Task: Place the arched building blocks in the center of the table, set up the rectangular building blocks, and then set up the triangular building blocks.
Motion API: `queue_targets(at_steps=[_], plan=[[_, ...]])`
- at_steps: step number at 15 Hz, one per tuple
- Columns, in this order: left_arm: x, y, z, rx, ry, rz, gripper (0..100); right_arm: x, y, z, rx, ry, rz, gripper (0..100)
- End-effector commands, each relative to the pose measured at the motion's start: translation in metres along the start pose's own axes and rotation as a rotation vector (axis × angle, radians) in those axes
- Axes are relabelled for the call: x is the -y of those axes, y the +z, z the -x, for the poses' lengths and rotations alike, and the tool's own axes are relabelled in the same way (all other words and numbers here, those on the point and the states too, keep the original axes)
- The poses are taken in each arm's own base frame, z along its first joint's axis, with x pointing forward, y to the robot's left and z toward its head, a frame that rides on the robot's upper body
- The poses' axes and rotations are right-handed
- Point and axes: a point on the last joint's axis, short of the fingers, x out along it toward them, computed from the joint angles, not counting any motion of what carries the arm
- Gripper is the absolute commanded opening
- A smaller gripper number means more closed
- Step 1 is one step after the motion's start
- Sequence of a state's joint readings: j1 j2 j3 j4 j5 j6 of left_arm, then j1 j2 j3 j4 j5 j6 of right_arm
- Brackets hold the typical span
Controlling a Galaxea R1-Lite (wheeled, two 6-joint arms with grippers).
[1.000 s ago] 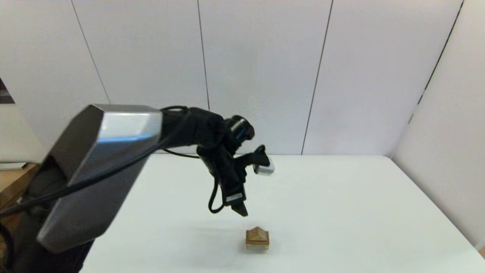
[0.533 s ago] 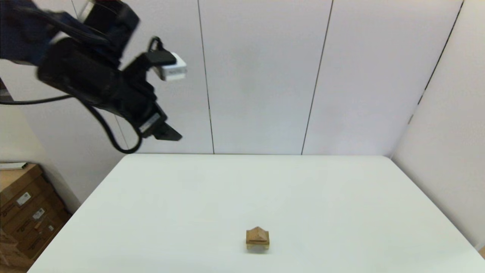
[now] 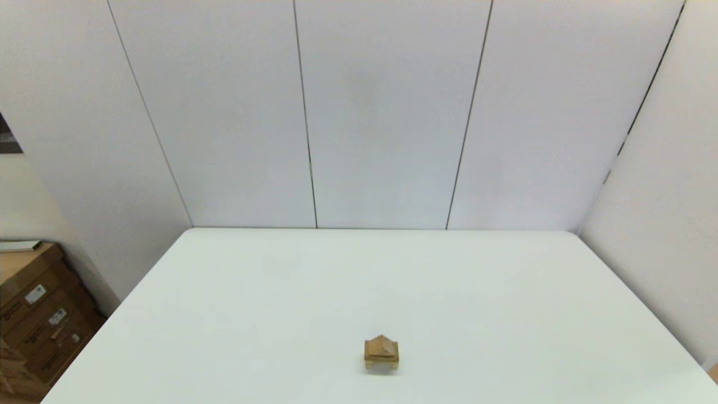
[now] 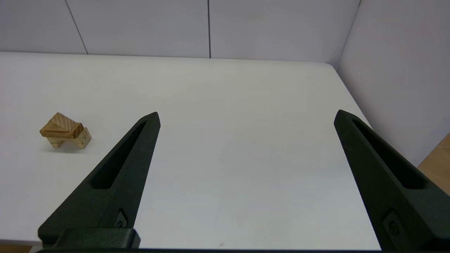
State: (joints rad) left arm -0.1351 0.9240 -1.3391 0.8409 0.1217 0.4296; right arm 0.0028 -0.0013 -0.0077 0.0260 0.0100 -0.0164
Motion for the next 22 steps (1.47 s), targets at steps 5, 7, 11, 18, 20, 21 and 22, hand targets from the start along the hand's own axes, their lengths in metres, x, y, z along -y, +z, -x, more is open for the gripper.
queue_targets(at_steps=[5,7,11,18,20,21,22], plan=[[0.081,-0.168,0.068,0.236,0.235,0.163,100,0.000,0.000,0.000,0.000,0.001,0.000,100],[0.091,-0.185,0.057,0.271,0.249,0.221,100,0.000,0.000,0.000,0.000,0.001,0.000,100],[0.103,-0.208,0.025,0.268,0.216,0.394,100,0.000,0.000,0.000,0.002,0.001,0.001,100],[0.119,-0.232,-0.043,0.397,0.115,0.393,100,0.000,0.000,0.000,0.000,0.001,0.000,100],[0.122,-0.236,-0.048,0.410,0.084,0.378,100,0.000,0.000,0.000,0.000,0.001,0.000,100],[0.122,-0.236,-0.048,0.410,0.084,0.376,100,0.000,0.000,0.000,0.000,0.001,0.000,100],[0.122,-0.236,-0.048,0.411,0.083,0.377,100,0.000,0.000,0.000,0.000,0.001,0.000,100]])
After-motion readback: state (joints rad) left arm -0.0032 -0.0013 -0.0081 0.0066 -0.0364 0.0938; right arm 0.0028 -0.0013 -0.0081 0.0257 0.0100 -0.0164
